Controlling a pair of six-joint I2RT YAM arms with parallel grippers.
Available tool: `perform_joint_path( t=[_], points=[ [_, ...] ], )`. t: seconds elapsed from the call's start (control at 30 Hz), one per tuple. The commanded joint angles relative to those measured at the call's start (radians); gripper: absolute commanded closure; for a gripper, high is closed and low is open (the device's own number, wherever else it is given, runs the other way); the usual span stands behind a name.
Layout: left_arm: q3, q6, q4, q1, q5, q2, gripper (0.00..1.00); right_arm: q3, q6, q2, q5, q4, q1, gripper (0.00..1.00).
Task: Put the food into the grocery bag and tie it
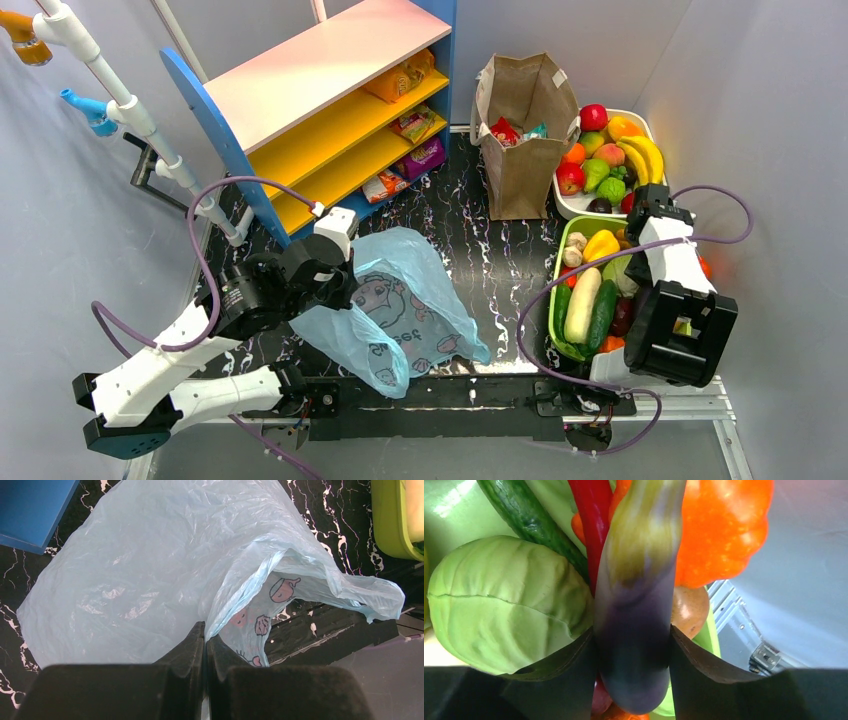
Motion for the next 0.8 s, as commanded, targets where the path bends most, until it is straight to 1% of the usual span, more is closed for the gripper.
perform_joint_path(
  t=[0.0,0.1,0.13,0.2,0.37,0.53,0.63,0.77],
  points=[
    [0.016,-0.001,-0.019,0.001,-0.036,-0.002,1.00,0.038,0.011,0.011,-0.045,-0.005,-0.002,0.63],
    [0.008,-0.001,-0.005,0.001,-0.035,0.000,1.00,0.072,0.017,-0.025,-0.085,-0.039,-0.001,0.77],
    [0.004,-0.001,0.004,0.001,-0.029,0.003,1.00,0.087,0.022,-0.048,-0.103,-0.054,0.002,0.80],
    [-0.002,-0.001,0.016,0.001,-0.024,0.009,1.00,0.105,0.025,-0.083,-0.131,-0.072,0.009,0.84],
    [-0.018,-0.010,0.050,0.001,-0.020,0.014,1.00,0.166,0.028,-0.165,-0.235,-0.102,0.047,0.90],
    [-0.039,-0.009,0.090,0.001,-0.002,0.008,1.00,0.255,0.023,-0.225,-0.334,-0.100,0.146,0.93],
    [-0.054,-0.005,0.121,0.001,0.025,0.000,1.00,0.303,0.039,-0.269,-0.443,-0.089,0.212,0.94],
    [-0.072,-0.006,0.166,0.001,0.080,0.008,1.00,0.301,0.052,-0.357,-0.614,-0.013,0.323,0.95]
  ],
)
